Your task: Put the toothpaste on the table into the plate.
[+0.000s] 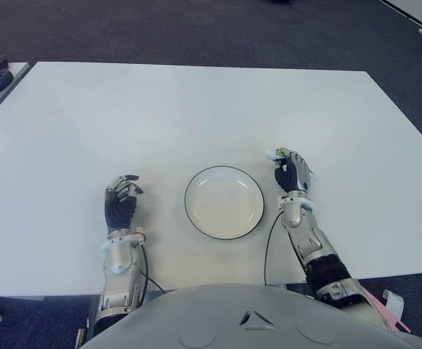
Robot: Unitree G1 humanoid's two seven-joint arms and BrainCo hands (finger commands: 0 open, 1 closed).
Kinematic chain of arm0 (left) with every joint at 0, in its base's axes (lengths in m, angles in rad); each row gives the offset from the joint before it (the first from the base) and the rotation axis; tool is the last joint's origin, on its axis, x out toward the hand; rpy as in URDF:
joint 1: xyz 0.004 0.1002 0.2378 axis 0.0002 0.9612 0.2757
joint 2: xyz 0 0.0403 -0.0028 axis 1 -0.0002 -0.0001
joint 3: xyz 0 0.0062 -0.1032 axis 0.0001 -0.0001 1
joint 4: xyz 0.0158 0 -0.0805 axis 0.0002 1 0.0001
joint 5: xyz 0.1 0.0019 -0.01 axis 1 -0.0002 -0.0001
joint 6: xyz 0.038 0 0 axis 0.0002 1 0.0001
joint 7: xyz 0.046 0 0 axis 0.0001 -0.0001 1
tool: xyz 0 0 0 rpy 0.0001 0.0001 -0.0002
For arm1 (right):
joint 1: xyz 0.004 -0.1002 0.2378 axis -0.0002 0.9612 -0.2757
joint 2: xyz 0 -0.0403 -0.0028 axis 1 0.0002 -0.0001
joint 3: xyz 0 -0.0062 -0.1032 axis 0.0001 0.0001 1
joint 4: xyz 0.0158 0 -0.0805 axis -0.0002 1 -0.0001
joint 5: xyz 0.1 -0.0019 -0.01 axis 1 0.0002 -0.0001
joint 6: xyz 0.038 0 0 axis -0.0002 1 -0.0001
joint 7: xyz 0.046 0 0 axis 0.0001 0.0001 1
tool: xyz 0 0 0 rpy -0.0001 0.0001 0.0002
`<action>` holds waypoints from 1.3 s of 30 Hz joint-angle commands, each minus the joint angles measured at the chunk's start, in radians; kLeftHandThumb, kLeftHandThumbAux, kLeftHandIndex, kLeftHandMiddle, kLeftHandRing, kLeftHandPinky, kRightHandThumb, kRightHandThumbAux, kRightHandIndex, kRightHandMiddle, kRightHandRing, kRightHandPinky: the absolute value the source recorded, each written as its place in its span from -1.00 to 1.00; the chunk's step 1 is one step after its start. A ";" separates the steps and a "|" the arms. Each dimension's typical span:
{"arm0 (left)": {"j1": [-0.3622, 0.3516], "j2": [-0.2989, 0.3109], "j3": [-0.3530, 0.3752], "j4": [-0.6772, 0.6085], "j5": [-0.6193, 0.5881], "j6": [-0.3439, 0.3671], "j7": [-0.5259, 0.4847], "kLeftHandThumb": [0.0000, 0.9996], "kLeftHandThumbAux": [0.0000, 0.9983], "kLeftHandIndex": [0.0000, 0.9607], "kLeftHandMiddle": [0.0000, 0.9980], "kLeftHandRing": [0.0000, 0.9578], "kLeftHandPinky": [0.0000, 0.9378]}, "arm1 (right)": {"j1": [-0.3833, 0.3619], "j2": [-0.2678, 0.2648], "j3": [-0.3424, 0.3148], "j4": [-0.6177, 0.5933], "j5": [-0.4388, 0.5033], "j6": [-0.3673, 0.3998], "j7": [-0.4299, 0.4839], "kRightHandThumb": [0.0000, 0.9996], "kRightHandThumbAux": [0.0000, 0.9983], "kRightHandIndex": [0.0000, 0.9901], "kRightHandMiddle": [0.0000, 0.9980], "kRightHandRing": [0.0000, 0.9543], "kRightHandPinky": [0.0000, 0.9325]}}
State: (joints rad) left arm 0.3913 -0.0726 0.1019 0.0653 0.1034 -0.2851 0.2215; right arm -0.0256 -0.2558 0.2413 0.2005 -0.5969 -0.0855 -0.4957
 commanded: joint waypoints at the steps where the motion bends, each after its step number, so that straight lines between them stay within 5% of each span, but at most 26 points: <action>1: 0.007 -0.007 -0.004 0.032 0.006 0.038 0.009 0.41 0.43 -0.08 0.79 0.86 0.87 | 0.026 -0.014 -0.002 -0.082 0.025 -0.107 0.024 0.90 0.32 -0.24 0.02 0.12 0.82; 16: -0.007 -0.007 -0.006 0.043 0.011 0.044 0.009 0.41 0.43 -0.08 0.79 0.86 0.87 | 0.077 -0.035 0.021 -0.167 0.074 -0.394 0.143 0.90 0.32 -0.24 0.02 0.12 0.82; 17: -0.007 -0.007 -0.006 0.043 0.011 0.044 0.009 0.41 0.43 -0.08 0.79 0.86 0.87 | 0.080 -0.035 0.021 -0.169 0.075 -0.407 0.149 0.83 0.34 -0.23 0.05 0.37 0.84; 20: -0.008 -0.009 -0.007 0.044 0.013 0.045 0.011 0.41 0.43 -0.08 0.79 0.86 0.87 | 0.080 -0.044 0.022 -0.168 0.080 -0.470 0.164 0.74 0.35 -0.21 0.07 0.67 0.87; 24: -0.009 -0.010 -0.007 0.043 0.015 0.050 0.014 0.41 0.43 -0.08 0.79 0.86 0.87 | 0.078 -0.062 0.031 -0.184 0.081 -0.523 0.210 0.71 0.36 -0.21 0.08 0.79 0.88; 29: -0.009 -0.011 -0.009 0.042 0.018 0.051 0.017 0.41 0.43 -0.08 0.80 0.86 0.87 | 0.089 -0.086 0.035 -0.227 0.099 -0.516 0.308 0.71 0.36 -0.20 0.09 0.83 0.89; 39: -0.003 -0.011 -0.015 0.033 0.015 0.049 0.009 0.41 0.43 -0.08 0.79 0.85 0.86 | 0.129 -0.191 0.070 -0.374 0.234 -0.388 0.661 0.71 0.36 -0.20 0.10 0.86 0.89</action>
State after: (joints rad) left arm 0.3720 -0.0726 0.0983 0.0776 0.1180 -0.2738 0.2284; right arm 0.0886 -0.4175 0.3022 -0.1364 -0.4097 -0.5355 0.0747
